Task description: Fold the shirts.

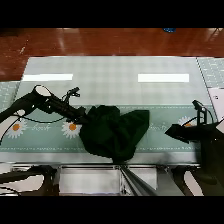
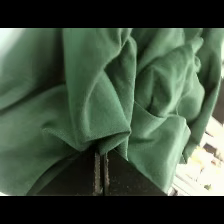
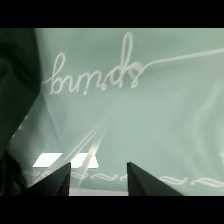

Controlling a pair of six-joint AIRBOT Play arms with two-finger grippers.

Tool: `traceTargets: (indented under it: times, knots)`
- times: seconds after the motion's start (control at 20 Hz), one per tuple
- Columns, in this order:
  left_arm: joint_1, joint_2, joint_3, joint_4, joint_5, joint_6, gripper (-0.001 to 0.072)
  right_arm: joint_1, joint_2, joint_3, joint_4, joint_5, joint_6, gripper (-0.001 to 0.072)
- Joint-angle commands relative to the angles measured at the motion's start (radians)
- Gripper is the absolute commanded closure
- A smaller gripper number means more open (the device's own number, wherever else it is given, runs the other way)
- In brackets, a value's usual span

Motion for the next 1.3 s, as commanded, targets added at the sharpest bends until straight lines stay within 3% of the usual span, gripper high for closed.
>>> traceTargets:
  times: [0.0,0.3,0.5,0.65,0.7,0.8,0.85,0.95,1.05,1.25]
  knots:
    - [-0.005,-0.040,0.048,-0.015,-0.060,0.037,0.0687,-0.005,0.007,-0.093,0.113,0.002,-0.034,0.0309]
    - [-0.005,-0.040,0.066,-0.015,-0.057,0.037,0.0688,0.152,-0.050,-0.143,0.331,-0.174,-0.017,0.0311]
    - [-0.005,-0.040,0.066,-0.015,-0.058,0.037,0.0688,0.344,-0.190,-0.140,0.562,-0.406,-0.065,0.0311]
    - [-0.005,-0.040,0.066,-0.015,-0.051,0.037,0.0688,0.429,-0.312,-0.140,0.655,-0.479,-0.094,0.0312]
    - [-0.005,-0.040,0.066,-0.015,-0.045,0.037,0.0688,0.444,-0.344,-0.138,0.715,-0.489,-0.148,0.0367]
    - [-0.002,-0.040,0.072,-0.015,-0.037,0.037,0.0688,0.445,-0.372,-0.094,0.785,-0.460,-0.295,0.0688]
    - [0.005,-0.037,0.088,-0.015,-0.044,0.037,0.0688,0.436,-0.368,-0.038,0.784,-0.425,-0.330,0.0689]
    - [0.041,-0.021,0.157,-0.015,-0.095,0.037,0.0688,0.388,-0.346,0.135,0.680,-0.337,-0.312,0.0690]
    - [0.104,0.012,0.280,-0.016,-0.144,0.002,0.0688,0.319,-0.325,0.386,0.483,-0.251,-0.207,0.0690]
    - [0.235,0.164,0.606,-0.095,-0.093,-0.069,0.0688,0.233,-0.323,1.004,0.088,-0.038,-0.064,0.0690]
